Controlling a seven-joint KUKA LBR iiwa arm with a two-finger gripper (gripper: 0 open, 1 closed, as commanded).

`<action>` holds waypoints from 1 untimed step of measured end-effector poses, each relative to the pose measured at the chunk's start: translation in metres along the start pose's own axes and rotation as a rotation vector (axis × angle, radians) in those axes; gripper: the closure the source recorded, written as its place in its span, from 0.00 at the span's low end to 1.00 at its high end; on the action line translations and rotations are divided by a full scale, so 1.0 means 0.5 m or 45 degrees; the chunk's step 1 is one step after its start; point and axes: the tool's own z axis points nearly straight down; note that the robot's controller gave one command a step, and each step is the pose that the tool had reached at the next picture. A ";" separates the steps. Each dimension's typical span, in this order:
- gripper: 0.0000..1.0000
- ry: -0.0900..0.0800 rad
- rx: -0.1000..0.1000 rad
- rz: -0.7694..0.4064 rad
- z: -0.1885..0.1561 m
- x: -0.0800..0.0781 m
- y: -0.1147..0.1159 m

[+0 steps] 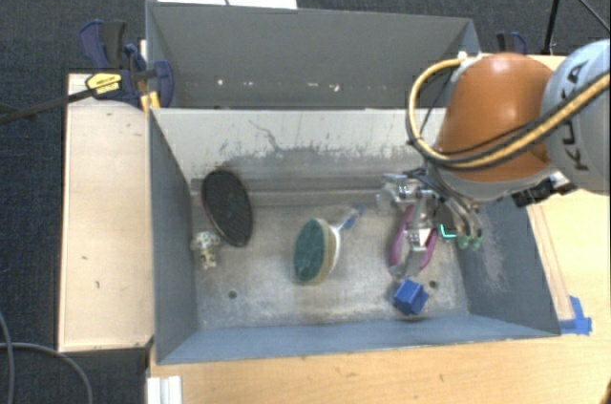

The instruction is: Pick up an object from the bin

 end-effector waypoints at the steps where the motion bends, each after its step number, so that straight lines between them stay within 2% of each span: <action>1: 0.00 -0.012 0.007 -0.395 0.060 -0.068 -0.309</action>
Offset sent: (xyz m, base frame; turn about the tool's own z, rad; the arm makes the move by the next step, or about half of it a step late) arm 0.0349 -0.1504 -0.0303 -0.3158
